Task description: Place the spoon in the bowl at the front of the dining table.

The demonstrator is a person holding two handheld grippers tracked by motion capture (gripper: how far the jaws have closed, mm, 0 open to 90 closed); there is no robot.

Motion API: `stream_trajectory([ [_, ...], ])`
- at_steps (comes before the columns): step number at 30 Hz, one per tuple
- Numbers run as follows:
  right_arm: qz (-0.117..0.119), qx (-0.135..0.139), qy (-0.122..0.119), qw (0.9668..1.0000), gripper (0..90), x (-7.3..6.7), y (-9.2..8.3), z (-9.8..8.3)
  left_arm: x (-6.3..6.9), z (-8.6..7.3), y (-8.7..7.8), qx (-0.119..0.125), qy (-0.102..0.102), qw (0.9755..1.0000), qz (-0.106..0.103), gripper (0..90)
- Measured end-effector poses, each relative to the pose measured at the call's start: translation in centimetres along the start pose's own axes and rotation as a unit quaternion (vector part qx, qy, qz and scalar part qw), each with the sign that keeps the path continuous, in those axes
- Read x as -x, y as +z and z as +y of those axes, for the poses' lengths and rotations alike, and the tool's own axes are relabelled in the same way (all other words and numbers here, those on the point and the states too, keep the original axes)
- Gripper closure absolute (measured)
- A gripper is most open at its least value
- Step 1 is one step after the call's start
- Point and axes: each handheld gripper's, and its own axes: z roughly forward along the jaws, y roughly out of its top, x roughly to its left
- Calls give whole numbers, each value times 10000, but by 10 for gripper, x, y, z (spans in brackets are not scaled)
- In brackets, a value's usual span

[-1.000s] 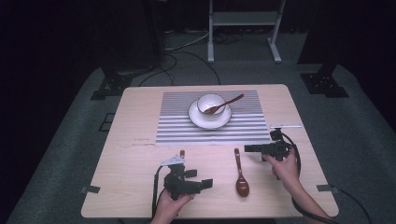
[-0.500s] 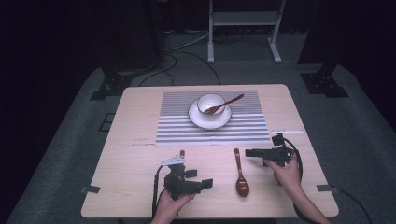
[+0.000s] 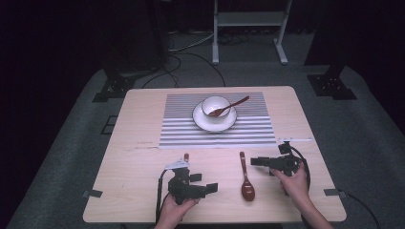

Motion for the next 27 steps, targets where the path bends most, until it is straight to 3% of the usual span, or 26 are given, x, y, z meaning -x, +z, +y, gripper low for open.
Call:
stream_trajectory([
  [13,125,-8,42,9999,395,-1,-3,-17,1,0,1,-14,0,10000,1,50],
  [27,250,373,92,9989,382,-1,-22,-39,1,0,2,-28,28,10000,3,50],
])
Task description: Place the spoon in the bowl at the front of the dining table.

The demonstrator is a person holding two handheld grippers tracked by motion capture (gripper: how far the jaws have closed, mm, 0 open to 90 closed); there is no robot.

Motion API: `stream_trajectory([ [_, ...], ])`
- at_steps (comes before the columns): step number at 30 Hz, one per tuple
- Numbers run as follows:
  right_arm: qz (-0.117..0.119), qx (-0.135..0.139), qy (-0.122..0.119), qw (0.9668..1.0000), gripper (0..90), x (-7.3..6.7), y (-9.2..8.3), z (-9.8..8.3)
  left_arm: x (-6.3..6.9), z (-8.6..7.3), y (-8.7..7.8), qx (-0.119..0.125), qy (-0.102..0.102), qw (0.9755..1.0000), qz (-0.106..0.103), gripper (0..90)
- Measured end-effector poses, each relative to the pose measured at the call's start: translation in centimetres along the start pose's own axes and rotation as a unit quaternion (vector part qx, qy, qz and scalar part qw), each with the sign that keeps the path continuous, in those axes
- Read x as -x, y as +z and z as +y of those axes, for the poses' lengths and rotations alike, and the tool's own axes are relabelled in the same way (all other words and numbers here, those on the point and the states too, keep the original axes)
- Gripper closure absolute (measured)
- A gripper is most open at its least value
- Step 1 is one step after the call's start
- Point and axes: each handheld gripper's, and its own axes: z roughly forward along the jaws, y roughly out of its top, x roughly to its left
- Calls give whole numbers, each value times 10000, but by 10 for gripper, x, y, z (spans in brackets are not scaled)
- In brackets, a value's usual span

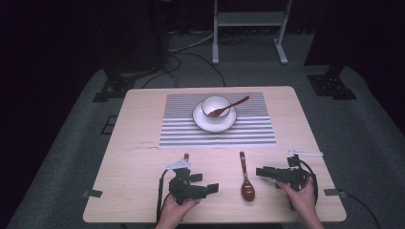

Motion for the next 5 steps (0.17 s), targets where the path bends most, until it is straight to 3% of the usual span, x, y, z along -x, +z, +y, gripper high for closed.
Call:
stream_trajectory([
  [3,96,133,127,9998,367,5,-5,-8,0,1,0,13,5,10000,8,50],
  [5,63,216,61,9997,365,6,-8,-9,-1,2,-1,18,30,10000,42,50],
])
